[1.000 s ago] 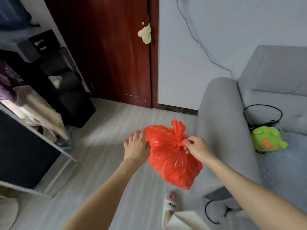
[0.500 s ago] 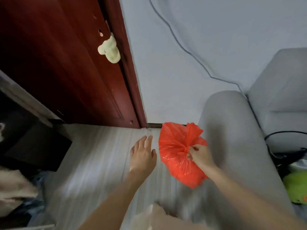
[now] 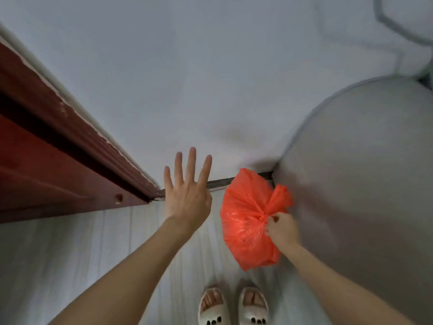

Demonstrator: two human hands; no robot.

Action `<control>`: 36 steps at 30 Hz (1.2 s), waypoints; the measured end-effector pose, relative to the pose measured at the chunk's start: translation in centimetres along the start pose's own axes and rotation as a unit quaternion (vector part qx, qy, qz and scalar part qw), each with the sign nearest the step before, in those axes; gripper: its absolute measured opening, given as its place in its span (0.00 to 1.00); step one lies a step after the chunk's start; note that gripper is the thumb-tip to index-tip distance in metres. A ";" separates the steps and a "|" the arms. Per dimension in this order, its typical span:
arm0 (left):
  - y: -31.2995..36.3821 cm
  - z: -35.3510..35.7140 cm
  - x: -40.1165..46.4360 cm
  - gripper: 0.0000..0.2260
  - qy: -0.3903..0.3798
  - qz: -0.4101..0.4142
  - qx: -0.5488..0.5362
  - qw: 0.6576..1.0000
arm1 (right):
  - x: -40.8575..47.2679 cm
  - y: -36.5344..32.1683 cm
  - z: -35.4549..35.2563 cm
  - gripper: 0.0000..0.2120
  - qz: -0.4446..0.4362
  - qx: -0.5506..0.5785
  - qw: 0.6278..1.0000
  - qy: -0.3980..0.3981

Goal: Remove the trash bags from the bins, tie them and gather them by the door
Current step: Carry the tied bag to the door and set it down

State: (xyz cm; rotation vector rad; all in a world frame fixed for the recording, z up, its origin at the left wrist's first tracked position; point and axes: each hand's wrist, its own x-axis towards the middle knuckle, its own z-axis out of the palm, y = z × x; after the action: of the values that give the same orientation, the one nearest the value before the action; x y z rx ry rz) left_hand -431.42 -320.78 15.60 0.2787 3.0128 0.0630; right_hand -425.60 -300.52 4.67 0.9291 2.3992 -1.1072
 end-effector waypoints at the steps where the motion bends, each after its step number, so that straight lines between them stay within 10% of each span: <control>1: -0.2 1.1 1.7 0.33 0.006 -0.002 0.015 1.000 | 1.6 0.4 1.0 0.11 0.013 0.002 1.000 0.005; 12: -1.7 12.0 11.9 0.43 0.143 0.003 0.052 0.988 | 13.2 4.2 8.9 0.13 0.100 0.031 0.994 -0.034; 23: 1.5 -0.5 4.7 0.32 -0.153 0.002 -0.028 0.988 | 0.8 -4.3 -3.5 0.15 0.026 0.011 0.994 -0.109; 36: 12.5 -14.3 -21.2 0.23 -0.239 0.132 -0.161 0.948 | -31.8 3.1 -17.8 0.16 0.105 0.116 0.986 -0.055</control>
State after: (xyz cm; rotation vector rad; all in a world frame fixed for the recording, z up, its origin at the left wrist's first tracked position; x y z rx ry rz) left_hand -410.15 -312.82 32.81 0.5677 2.4197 0.4384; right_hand -400.81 -298.67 31.58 1.1340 2.0611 -1.3372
